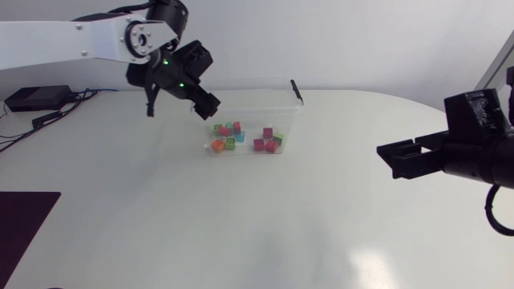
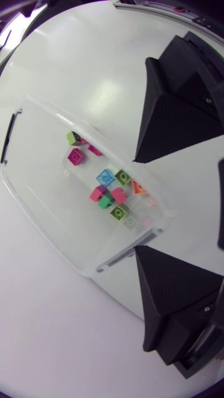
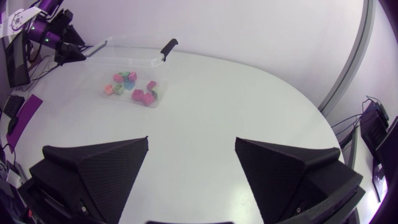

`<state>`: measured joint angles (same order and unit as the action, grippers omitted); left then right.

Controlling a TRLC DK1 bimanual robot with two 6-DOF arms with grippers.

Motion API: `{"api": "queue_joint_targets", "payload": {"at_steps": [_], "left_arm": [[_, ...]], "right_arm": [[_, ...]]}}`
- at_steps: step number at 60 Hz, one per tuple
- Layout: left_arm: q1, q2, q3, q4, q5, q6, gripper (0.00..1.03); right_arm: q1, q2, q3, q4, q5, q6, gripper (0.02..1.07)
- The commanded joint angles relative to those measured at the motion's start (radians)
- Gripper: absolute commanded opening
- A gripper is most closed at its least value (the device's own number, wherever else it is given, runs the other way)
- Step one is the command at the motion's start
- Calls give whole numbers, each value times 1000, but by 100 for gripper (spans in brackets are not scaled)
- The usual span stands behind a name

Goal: Place the duplo bricks in the container

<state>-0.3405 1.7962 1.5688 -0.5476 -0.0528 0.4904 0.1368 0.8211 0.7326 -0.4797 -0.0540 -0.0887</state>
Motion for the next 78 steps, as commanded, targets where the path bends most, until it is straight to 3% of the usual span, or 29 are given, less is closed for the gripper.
{"api": "queue_joint_targets", "payload": {"at_steps": [1,17,29,38,53,64,78], "left_arm": [[29,-147,-93,18,4,-32,100],[156,-462,-354,120,2,-73,100],[209,-647,-535,155,2,-99,100],[267,-848,-747,259,2,-102,100],[333,-997,-923,304,4,-127,100],[351,-1152,-1079,339,11,-147,100],[365,-1259,-1145,345,14,-156,100]], "right_arm": [[6,-45,-45,-31,6,26,103],[4,-217,-101,-76,66,30,103],[1,-352,-156,-76,132,32,103],[-22,-554,-239,-56,215,24,103],[-55,-784,-312,-40,217,0,103],[-31,-827,-424,95,197,-51,103],[12,-827,-530,273,194,-49,103]]}}
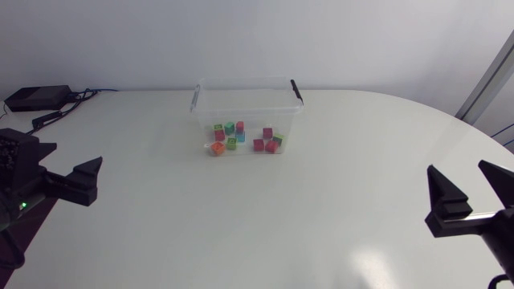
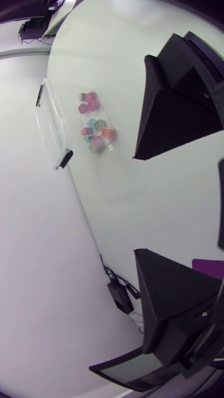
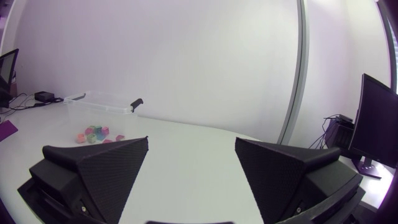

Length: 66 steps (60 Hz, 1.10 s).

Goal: Place the duplo bricks in the container

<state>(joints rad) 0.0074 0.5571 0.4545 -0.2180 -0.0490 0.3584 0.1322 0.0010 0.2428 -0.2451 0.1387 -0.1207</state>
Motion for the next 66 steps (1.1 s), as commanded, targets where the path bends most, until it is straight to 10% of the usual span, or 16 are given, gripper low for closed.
{"api": "queue_joint_targets", "payload": {"at_steps": [1,66], "left_arm": [[19,-22,-33,16,12,-24,100],[-7,-557,-455,218,49,-358,100]], "right_arm": [[18,-9,-51,47,1,-19,103],[-132,-1,-243,245,-139,121,103]]}}
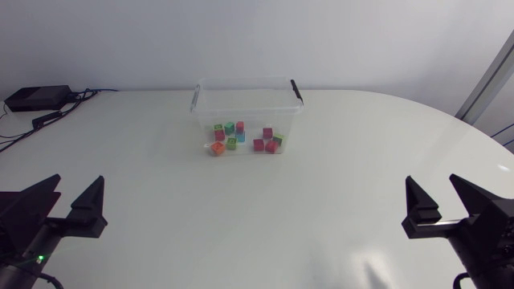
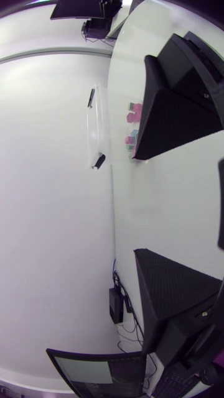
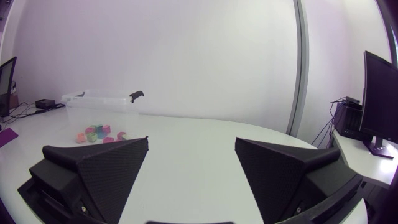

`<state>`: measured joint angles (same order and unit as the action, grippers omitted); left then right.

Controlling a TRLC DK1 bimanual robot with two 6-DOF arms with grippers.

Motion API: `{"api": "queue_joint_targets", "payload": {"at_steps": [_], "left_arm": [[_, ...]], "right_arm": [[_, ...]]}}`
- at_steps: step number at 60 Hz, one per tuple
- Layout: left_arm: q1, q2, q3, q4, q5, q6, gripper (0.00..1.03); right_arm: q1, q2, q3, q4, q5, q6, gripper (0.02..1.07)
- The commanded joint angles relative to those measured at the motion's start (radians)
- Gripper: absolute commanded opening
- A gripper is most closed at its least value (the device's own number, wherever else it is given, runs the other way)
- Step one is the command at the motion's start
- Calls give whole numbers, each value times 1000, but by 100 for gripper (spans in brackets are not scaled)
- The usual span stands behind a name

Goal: Place the duplo bricks in the container

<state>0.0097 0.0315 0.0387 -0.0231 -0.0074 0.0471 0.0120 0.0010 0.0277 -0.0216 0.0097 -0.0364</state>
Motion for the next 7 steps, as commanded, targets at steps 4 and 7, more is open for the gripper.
{"api": "queue_joint_targets", "payload": {"at_steps": [4,7], "left_arm": [[-10,-31,-39,23,7,-47,100],[-10,-31,-39,23,7,-47,100]], "right_arm": [[-12,-1,-28,22,-10,36,103],[-12,-1,-28,22,-10,36,103]]}}
